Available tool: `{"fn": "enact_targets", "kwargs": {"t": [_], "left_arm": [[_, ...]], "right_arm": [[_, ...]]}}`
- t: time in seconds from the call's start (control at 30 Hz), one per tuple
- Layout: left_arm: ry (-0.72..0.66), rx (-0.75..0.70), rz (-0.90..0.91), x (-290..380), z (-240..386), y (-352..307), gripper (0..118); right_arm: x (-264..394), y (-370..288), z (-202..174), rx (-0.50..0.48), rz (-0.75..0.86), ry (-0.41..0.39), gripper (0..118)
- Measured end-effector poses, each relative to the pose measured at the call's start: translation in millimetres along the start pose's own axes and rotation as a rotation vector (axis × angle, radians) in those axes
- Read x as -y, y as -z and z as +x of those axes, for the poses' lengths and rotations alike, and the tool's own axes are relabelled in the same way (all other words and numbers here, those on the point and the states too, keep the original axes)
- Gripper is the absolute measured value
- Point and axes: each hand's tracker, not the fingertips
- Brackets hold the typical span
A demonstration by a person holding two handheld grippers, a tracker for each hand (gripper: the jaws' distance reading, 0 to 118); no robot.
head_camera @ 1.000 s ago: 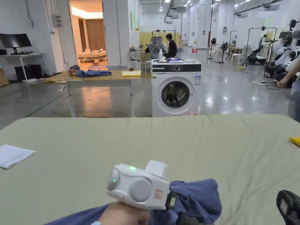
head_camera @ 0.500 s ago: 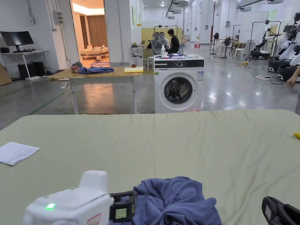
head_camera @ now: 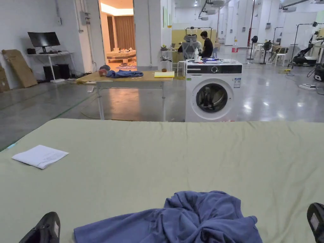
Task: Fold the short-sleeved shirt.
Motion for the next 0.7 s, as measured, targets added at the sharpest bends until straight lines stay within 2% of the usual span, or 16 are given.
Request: {"fn": "enact_targets", "kwargs": {"t": [0.07,0.13,0.2,0.23,0.3,0.33,0.37,0.4,0.43,0.47,0.53,0.6,0.67,0.7], "left_arm": [[0.034,-0.008,-0.069,-8,-5,18,0],[0.059,0.035,-0.271,-13,-10,56,0],[0.006,0.066,-0.539,-7,-23,107,0],[-0.08,0.149,-0.647,0,-33,134,4],[-0.136,0.197,-0.757,19,-46,177,7],[-0.137,0.172,-0.778,29,-48,195,19],[-0.073,0.138,-0.799,39,-52,211,68],[-0.043,0.085,-0.801,49,-54,224,94],[-0.03,0.025,-0.807,60,-55,236,103],[-0.022,-0.027,-0.838,73,-55,251,103],[-0.017,-0.04,-0.894,103,-52,271,103],[-0.034,-0.029,-0.971,132,-47,284,103],[-0.022,0.06,-0.995,150,-35,285,103],[0.1,0.033,-0.945,154,-22,277,105]], "right_arm": [[0,2,-1,-0.003,-0.01,0.0,0],[2,5,-2,-0.006,-0.025,0.005,0],[3,8,-2,-0.016,-0.047,0.009,0],[5,10,-2,-0.022,-0.059,0.008,0],[7,13,-2,-0.03,-0.078,0.0,0],[8,15,-2,-0.034,-0.083,-0.003,0],[9,17,-2,-0.035,-0.089,-0.007,0],[9,19,-2,-0.035,-0.095,-0.01,0],[11,20,-2,-0.034,-0.1,-0.013,0],[12,22,-2,-0.034,-0.107,-0.014,0],[14,26,-2,-0.032,-0.122,-0.017,0],[16,30,-3,-0.031,-0.137,-0.019,0],[18,33,-4,-0.03,-0.148,-0.025,0],[19,34,-4,-0.029,-0.154,-0.028,0]]}}
